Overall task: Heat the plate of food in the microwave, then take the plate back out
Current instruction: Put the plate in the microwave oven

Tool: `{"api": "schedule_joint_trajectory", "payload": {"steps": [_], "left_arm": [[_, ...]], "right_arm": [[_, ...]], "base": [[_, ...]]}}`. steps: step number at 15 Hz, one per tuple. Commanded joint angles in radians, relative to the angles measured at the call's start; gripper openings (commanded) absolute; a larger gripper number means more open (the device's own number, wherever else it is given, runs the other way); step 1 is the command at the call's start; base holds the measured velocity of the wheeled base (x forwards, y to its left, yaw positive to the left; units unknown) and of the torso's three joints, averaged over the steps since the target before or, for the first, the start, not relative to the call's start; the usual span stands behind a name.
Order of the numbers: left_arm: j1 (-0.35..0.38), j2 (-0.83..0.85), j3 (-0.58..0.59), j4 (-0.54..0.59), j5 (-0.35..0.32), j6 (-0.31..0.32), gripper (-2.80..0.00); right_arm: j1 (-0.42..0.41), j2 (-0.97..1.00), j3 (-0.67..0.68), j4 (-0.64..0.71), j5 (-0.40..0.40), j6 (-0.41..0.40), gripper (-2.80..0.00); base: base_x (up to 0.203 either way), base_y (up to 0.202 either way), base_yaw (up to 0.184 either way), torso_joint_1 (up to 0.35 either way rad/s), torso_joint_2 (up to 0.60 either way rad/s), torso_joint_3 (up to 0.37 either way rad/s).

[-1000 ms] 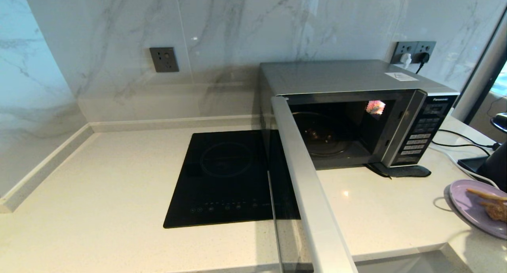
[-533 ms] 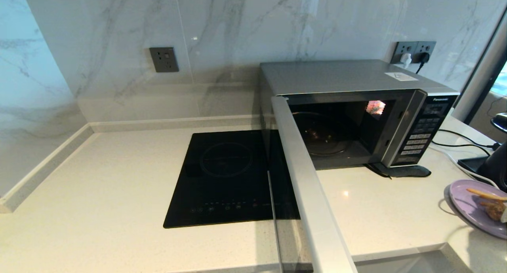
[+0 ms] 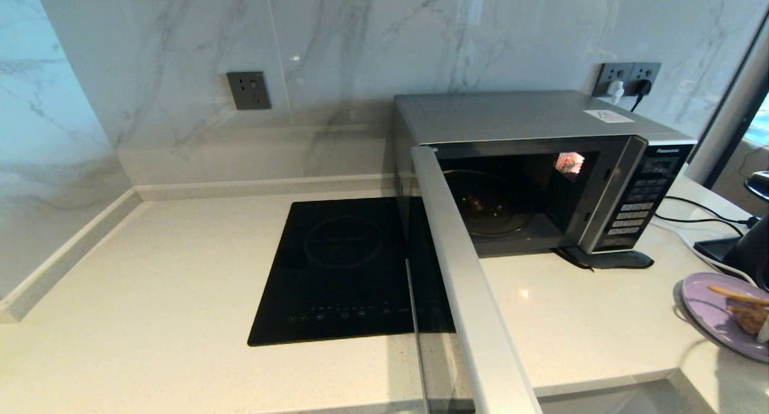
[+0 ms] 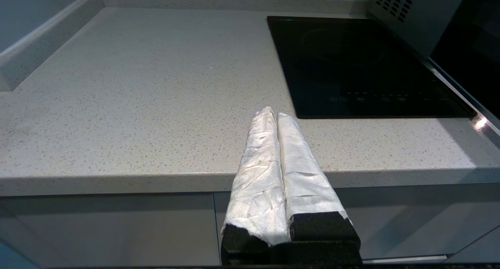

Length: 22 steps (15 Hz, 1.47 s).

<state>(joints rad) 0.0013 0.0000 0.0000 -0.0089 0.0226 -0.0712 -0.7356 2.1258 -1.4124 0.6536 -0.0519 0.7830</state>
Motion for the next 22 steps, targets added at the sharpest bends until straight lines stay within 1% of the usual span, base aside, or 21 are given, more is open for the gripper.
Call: {"api": "schedule_joint_trajectory", "payload": {"steps": [1, 9, 10, 22], "left_arm": [[0.0, 0.002, 0.0, 0.0, 0.0, -0.001, -2.8], [0.0, 0.002, 0.0, 0.0, 0.0, -0.001, -2.8], [0.0, 0.002, 0.0, 0.0, 0.0, -0.001, -2.8], [0.0, 0.002, 0.0, 0.0, 0.0, -0.001, -2.8]], "right_arm": [[-0.011, 0.03, -0.014, -0.019, 0.0, 0.004, 0.0], [-0.022, 0.051, -0.023, -0.026, 0.0, 0.001, 0.0], [-0.022, 0.051, -0.023, -0.026, 0.0, -0.001, -2.8], [-0.028, 0.045, -0.022, -0.026, 0.015, -0.007, -2.8]], "base": [[0.0, 0.0, 0.0, 0.0, 0.0, 0.0], [0.0, 0.0, 0.0, 0.0, 0.0, 0.0], [0.0, 0.0, 0.0, 0.0, 0.0, 0.0], [0.0, 0.0, 0.0, 0.0, 0.0, 0.0]]}}
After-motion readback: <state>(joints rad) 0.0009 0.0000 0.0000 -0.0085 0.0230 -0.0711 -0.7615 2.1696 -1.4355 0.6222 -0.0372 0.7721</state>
